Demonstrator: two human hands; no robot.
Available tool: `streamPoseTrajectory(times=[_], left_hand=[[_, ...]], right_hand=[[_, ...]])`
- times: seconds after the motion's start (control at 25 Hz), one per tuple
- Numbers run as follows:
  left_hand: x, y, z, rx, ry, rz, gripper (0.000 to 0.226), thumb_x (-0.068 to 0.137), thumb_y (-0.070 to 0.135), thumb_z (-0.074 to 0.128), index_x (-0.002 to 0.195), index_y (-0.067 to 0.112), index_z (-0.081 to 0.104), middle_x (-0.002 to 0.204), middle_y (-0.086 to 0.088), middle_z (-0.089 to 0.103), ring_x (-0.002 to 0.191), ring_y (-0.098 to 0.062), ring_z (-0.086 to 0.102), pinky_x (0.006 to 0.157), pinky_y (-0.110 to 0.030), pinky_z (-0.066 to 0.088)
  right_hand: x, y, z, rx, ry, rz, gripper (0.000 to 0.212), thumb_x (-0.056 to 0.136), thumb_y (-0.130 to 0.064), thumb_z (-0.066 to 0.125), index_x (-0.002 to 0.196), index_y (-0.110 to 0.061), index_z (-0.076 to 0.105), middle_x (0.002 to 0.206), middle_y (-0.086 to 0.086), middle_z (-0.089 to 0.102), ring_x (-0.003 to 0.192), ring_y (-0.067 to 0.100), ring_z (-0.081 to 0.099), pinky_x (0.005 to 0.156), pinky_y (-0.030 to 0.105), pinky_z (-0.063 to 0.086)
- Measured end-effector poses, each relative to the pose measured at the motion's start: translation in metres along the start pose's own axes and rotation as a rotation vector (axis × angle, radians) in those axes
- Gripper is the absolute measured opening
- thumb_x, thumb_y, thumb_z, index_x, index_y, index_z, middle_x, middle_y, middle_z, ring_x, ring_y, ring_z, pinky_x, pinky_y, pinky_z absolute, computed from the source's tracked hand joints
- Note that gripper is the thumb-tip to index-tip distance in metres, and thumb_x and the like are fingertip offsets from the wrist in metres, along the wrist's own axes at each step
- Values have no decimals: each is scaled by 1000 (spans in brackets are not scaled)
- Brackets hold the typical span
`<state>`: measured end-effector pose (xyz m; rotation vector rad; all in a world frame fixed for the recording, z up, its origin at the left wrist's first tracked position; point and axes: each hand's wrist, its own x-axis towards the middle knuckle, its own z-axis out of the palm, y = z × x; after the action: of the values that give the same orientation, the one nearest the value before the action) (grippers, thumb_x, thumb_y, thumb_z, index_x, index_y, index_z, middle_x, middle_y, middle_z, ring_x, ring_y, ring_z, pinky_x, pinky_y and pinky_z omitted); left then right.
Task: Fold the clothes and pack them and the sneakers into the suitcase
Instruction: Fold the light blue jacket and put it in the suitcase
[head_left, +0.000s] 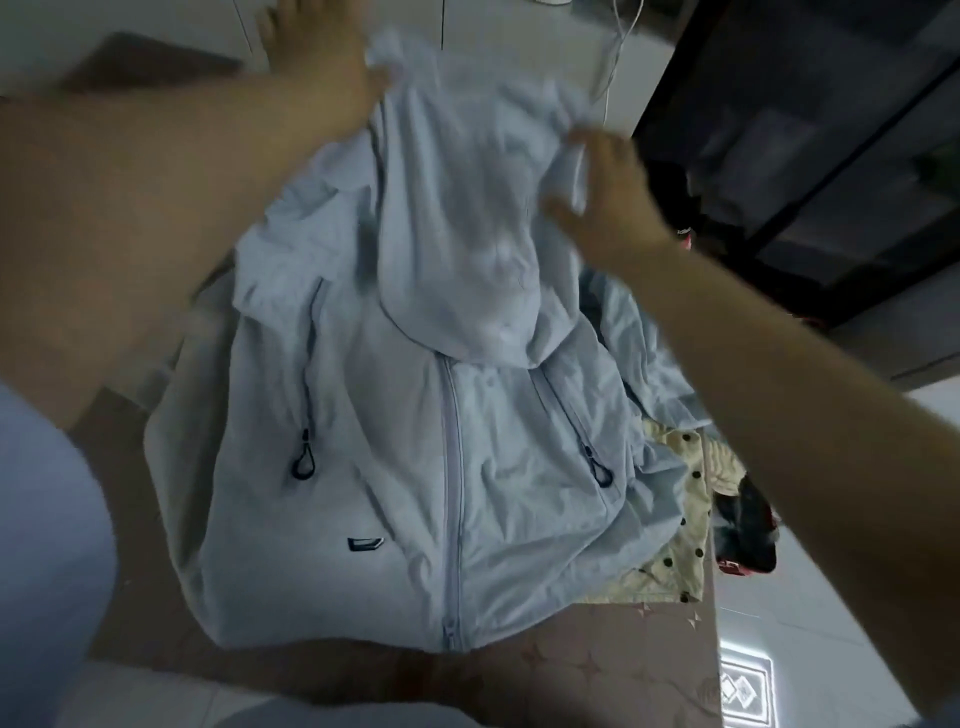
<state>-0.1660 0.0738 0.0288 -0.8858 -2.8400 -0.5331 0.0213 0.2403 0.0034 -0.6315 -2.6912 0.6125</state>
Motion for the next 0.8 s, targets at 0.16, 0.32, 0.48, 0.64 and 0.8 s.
streamPoseTrajectory(times=[0.16,0.32,0.48,0.64,0.8], left_hand=[[-74,4,37,97,-271,361,60,94,36,44,147,30,17,154,-6,21,140,-30,18,112,-48,10],[-145,12,69,338,-579,510,55,97,52,23,148,36,11,158,5,8,145,-19,2,114,-44,-3],[-150,-8,73,563,-746,418,59,95,57,14,149,35,5,158,5,0,145,-19,-5,115,-48,-11],[-152,8,72,592,-742,383,57,96,56,15,149,34,11,158,2,9,145,-21,3,114,-49,-12],[-159,37,69,494,-679,420,55,98,48,24,148,30,13,152,2,26,140,-19,21,113,-48,-12]], right_hand=[[-99,11,92,-73,-378,-16,65,87,-53,41,145,-27,27,151,7,25,135,30,31,110,47,27],[-136,30,106,65,-367,-145,51,89,-25,54,138,-16,42,144,12,39,134,29,35,109,38,27],[-147,96,47,106,27,290,38,86,-13,60,123,-7,53,126,11,47,115,26,47,97,31,36],[-169,150,4,101,70,981,72,83,-26,65,139,-4,25,140,20,33,126,41,38,101,50,38],[-155,174,14,419,76,1224,65,82,-25,65,134,0,35,111,14,55,93,31,57,74,37,46]])
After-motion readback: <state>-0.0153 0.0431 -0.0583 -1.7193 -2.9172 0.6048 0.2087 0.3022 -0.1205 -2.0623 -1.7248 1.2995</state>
